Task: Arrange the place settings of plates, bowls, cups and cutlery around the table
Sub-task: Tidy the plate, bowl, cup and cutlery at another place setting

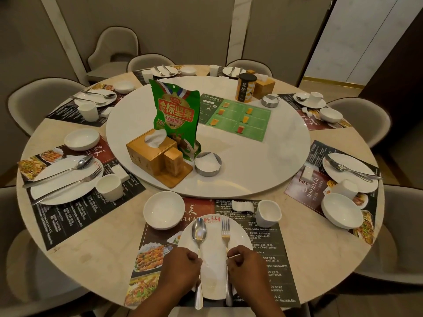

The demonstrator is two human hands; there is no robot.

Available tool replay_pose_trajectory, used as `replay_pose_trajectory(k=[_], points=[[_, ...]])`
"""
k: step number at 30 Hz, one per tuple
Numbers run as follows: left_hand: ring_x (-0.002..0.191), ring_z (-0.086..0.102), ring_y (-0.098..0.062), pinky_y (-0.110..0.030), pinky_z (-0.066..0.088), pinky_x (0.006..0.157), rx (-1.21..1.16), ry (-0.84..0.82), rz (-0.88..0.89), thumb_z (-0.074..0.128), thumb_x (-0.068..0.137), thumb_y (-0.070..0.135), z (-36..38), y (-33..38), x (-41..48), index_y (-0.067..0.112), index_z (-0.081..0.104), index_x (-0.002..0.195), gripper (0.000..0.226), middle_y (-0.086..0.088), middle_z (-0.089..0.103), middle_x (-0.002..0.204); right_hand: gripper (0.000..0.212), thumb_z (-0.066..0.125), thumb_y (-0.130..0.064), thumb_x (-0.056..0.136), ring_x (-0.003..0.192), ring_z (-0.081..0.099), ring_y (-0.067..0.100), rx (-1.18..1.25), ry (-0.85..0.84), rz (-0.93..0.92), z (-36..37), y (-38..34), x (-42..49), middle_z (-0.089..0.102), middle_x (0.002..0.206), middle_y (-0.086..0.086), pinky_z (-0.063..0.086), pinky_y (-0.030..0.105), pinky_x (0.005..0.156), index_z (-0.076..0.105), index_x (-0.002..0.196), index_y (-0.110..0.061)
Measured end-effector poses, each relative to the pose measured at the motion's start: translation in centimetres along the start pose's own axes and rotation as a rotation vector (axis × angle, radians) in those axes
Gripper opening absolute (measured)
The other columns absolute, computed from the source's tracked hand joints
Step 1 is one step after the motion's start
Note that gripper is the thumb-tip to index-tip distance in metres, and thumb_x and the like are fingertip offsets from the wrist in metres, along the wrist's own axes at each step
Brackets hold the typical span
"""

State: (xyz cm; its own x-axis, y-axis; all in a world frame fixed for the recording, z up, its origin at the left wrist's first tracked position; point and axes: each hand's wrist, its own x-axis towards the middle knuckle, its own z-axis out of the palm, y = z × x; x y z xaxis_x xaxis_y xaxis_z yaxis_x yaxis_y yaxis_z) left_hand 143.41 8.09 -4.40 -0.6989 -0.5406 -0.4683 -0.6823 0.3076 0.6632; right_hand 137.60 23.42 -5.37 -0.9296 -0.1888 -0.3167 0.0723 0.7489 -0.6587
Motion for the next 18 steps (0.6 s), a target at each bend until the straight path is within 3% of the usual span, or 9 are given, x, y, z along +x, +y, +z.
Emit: replay_pose_trajectory(k=[2, 7, 11, 14, 18], points=[[0.05, 0.068, -0.012, -0.03, 0.06, 0.065, -0.019, -0.009, 0.006, 0.069, 0.087, 0.016, 0.0, -0.2, 0.1, 0.021, 0.075, 0.074, 0.015, 0.003, 0.072, 0.066, 0.015, 0.064, -0.015, 0.084, 0.06, 0.062, 0.001, 0.002, 0.002, -0.004, 0.0, 0.3, 0.1, 0.066, 0.061, -0.01, 0.044, 0.014, 0.054, 0.066, 0.081, -0.029], [0.056, 0.069, -0.01, -0.031, 0.06, 0.071, 0.026, 0.012, 0.054, 0.069, 0.084, 0.021, 0.0, -0.8, 0.5, 0.023, 0.077, 0.072, 0.015, 0.007, 0.072, 0.066, 0.015, 0.067, -0.016, 0.085, 0.068, 0.063, -0.001, 0.066, 0.061, -0.017, -0.7, 0.7, 0.1, 0.067, 0.072, -0.012, 0.046, 0.011, 0.06, 0.066, 0.088, -0.031], [0.071, 0.063, -0.006, -0.024, 0.053, 0.069, 0.105, 0.2, 0.127, 0.067, 0.083, 0.026, -1.0, -1.7, 0.5, 0.029, 0.068, 0.084, 0.004, 0.011, 0.069, 0.079, 0.017, 0.072, -0.015, 0.082, 0.075, 0.059, 0.009, 0.049, 0.284, -0.029, -1.6, 2.1, 0.5, 0.062, 0.085, -0.006, 0.05, 0.029, 0.069, 0.064, 0.091, -0.027], [0.081, 0.062, -0.011, -0.028, 0.052, 0.073, 0.079, 0.281, 0.111, 0.067, 0.083, 0.025, -1.7, -2.7, 0.5, 0.029, 0.059, 0.093, 0.013, 0.01, 0.062, 0.085, 0.022, 0.072, -0.017, 0.082, 0.083, 0.056, 0.013, 0.035, 0.267, 0.024, -2.2, 2.9, 0.5, 0.061, 0.094, -0.004, 0.042, 0.025, 0.073, 0.064, 0.102, -0.024], [0.077, 0.058, -0.008, -0.024, 0.047, 0.075, 0.068, 0.187, 0.093, 0.065, 0.088, 0.021, -1.5, -3.2, 0.5, 0.03, 0.058, 0.106, 0.021, 0.008, 0.067, 0.094, 0.025, 0.067, -0.014, 0.087, 0.068, 0.054, -0.004, 0.158, 0.14, 0.096, -2.2, 3.4, 0.0, 0.063, 0.071, -0.014, 0.034, 0.011, 0.059, 0.065, 0.106, -0.029]])
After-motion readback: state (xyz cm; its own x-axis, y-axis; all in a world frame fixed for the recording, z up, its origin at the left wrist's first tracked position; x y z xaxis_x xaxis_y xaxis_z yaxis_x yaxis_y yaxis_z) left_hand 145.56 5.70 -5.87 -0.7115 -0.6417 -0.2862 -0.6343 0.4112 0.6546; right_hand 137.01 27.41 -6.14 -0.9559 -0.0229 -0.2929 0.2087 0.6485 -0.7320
